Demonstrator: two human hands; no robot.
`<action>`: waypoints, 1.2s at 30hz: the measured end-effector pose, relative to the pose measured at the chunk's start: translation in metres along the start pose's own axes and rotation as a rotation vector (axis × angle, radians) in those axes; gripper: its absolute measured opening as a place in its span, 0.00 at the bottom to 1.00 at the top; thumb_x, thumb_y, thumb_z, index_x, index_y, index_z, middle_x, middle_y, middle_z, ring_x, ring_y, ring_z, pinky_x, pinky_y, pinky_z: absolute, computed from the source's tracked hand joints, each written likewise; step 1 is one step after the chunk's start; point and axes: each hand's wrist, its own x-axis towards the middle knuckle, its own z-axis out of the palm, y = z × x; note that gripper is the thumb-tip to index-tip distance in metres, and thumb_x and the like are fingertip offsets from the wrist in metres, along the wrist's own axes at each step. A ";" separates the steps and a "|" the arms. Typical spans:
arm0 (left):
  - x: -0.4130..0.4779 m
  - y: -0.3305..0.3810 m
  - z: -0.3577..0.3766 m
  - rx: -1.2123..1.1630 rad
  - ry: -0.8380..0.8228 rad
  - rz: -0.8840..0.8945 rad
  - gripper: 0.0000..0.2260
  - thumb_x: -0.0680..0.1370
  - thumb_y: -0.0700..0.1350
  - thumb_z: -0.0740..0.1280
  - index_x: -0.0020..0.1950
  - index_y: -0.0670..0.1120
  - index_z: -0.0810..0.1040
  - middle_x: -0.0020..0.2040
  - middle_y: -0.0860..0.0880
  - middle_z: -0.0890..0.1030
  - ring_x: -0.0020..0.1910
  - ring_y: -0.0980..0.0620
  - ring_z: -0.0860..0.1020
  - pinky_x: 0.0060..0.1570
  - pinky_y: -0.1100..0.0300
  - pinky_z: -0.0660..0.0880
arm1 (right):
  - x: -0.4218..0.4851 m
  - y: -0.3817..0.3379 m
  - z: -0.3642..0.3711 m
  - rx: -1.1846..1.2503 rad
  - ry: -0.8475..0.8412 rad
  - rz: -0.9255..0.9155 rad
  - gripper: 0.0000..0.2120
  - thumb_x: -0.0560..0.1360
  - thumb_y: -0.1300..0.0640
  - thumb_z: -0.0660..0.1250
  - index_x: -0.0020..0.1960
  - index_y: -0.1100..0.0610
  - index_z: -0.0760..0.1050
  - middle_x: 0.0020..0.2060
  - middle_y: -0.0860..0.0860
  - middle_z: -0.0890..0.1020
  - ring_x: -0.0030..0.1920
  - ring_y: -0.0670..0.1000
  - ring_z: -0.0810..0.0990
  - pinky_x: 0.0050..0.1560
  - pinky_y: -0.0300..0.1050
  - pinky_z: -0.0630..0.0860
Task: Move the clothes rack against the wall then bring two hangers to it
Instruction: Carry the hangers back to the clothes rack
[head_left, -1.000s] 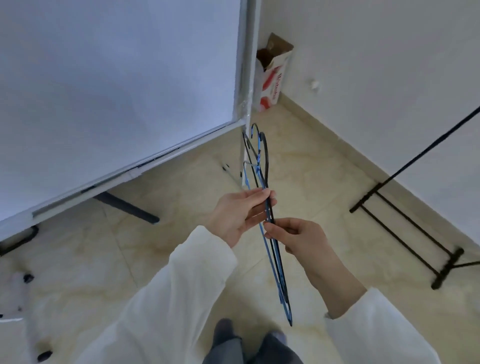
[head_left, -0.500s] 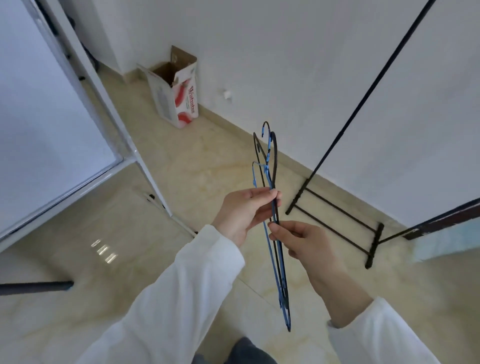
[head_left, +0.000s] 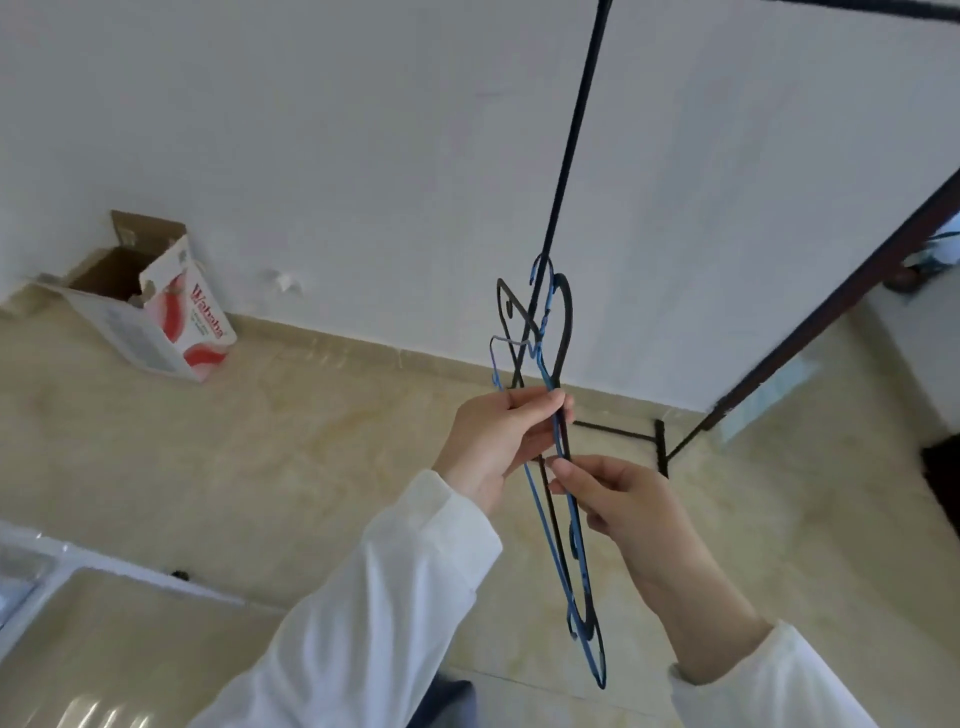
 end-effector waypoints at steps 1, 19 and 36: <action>0.009 0.007 0.005 0.017 -0.037 -0.010 0.08 0.74 0.40 0.68 0.35 0.47 0.81 0.36 0.50 0.83 0.37 0.56 0.81 0.38 0.69 0.78 | 0.004 -0.005 -0.003 0.024 0.037 -0.002 0.03 0.70 0.54 0.70 0.39 0.52 0.81 0.23 0.42 0.80 0.25 0.41 0.67 0.35 0.38 0.66; 0.107 0.042 0.135 0.058 -0.337 -0.101 0.04 0.75 0.39 0.66 0.44 0.41 0.80 0.38 0.48 0.84 0.34 0.56 0.83 0.36 0.65 0.80 | 0.057 -0.051 -0.100 0.225 0.367 -0.065 0.11 0.70 0.52 0.69 0.31 0.55 0.82 0.26 0.50 0.72 0.32 0.49 0.65 0.46 0.49 0.69; 0.179 0.104 0.261 0.121 -0.327 0.038 0.03 0.74 0.40 0.67 0.43 0.42 0.80 0.38 0.48 0.85 0.37 0.55 0.83 0.39 0.64 0.81 | 0.124 -0.124 -0.226 0.270 0.428 -0.190 0.07 0.71 0.54 0.67 0.45 0.54 0.82 0.32 0.47 0.86 0.35 0.49 0.69 0.47 0.48 0.72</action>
